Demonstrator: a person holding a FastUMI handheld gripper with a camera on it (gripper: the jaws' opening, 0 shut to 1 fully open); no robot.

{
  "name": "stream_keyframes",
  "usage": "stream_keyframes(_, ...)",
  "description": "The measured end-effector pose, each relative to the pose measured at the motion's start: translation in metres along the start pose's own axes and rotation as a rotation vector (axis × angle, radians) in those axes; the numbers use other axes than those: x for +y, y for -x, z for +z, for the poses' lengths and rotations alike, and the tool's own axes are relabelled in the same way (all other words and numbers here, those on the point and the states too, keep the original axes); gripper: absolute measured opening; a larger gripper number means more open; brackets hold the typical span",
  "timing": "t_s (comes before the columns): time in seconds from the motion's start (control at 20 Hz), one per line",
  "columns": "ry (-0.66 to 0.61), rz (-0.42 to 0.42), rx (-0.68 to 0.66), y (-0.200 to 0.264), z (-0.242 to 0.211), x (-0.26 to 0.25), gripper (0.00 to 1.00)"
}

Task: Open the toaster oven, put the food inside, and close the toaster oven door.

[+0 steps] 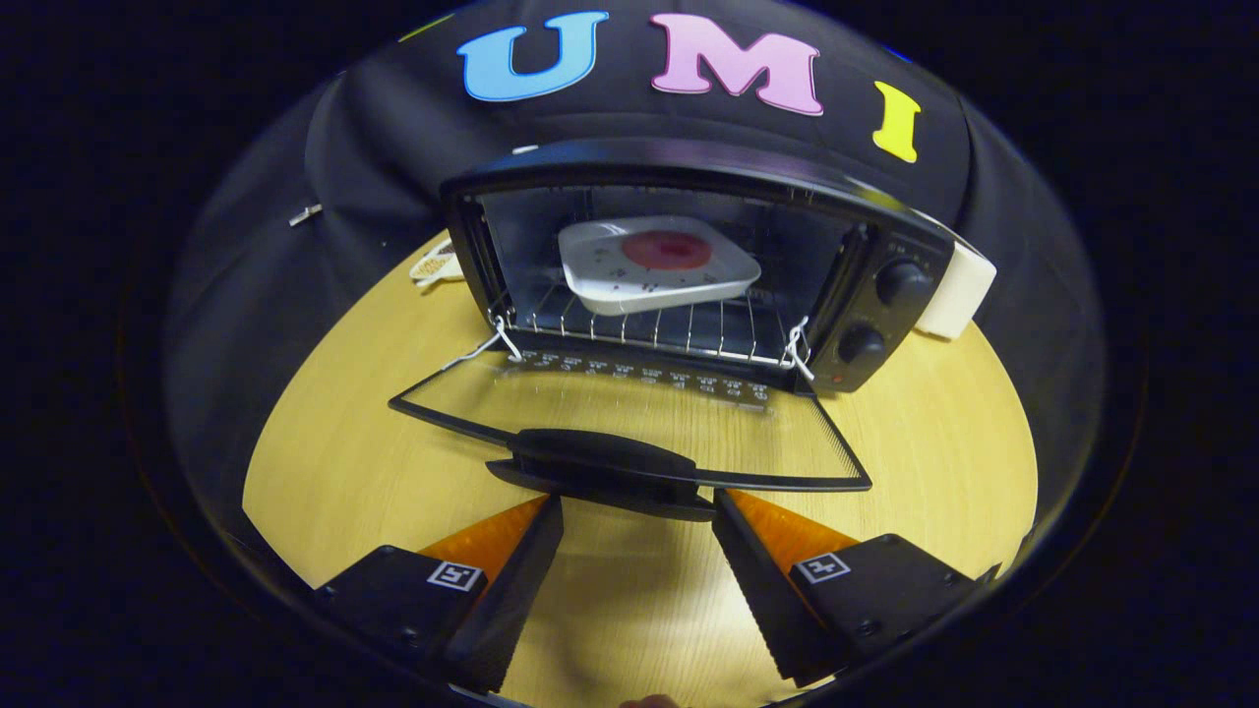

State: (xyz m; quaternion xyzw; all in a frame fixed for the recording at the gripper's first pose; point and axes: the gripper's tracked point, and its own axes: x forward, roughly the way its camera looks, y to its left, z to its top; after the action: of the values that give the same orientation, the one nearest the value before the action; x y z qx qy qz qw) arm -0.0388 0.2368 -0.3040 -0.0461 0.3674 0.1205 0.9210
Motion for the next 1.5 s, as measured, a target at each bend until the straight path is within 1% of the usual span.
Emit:
stream_keyframes(0.15,0.011,0.011,-0.118,0.016,0.037,-0.004,0.99)
stream_keyframes(0.35,-0.06,0.005,-0.201,0.031,0.083,-0.016,1.0)
stream_keyframes(0.45,-0.099,0.0,-0.269,0.054,0.109,-0.026,1.0)
stream_keyframes(0.6,-0.149,0.003,-0.344,0.076,0.131,-0.046,1.0)
stream_keyframes(0.85,-0.188,-0.013,-0.423,0.124,0.136,-0.09,0.99)
stream_keyframes(1.2,-0.161,-0.096,-0.584,0.205,0.152,-0.168,0.99)
stream_keyframes(1.35,-0.139,-0.15,-0.669,0.243,0.157,-0.199,0.99)
stream_keyframes(1.5,-0.147,-0.17,-0.699,0.263,0.151,-0.215,0.99)
